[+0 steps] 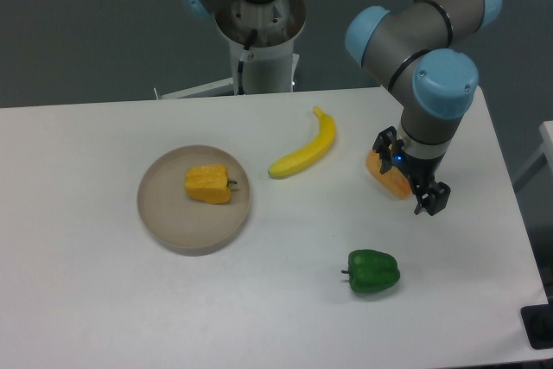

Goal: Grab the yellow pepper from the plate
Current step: 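Move the gripper from the orange object over to the plate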

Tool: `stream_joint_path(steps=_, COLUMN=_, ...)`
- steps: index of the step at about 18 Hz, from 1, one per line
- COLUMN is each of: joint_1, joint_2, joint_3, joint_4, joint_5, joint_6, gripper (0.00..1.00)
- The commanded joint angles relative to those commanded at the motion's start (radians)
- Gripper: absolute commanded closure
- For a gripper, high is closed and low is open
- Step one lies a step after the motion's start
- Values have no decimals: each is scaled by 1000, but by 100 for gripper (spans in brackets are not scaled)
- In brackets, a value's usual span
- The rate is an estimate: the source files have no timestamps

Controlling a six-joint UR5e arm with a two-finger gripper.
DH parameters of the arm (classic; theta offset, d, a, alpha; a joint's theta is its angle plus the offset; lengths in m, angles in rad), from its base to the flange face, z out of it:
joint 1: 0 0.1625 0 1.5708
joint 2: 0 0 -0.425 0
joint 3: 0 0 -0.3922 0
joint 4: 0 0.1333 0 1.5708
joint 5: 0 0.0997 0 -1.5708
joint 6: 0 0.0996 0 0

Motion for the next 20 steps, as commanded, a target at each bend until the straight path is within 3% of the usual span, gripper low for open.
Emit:
stream_joint_path(steps=9, joint_1=-54, joint_2=9, joint_3=6, joint_4=-2, joint_5=-37, joint_6=-41, gripper=0)
stream_joint_path(steps=17, joint_1=-215, joint_2=46, joint_3=-28, joint_4=-2, joint_5=-51, joint_6=-218, gripper=0)
stream_joint_path(steps=20, joint_1=-267, joint_2=81, joint_3=-72, joint_4=0, joint_5=-49, joint_6=-253, gripper=0)
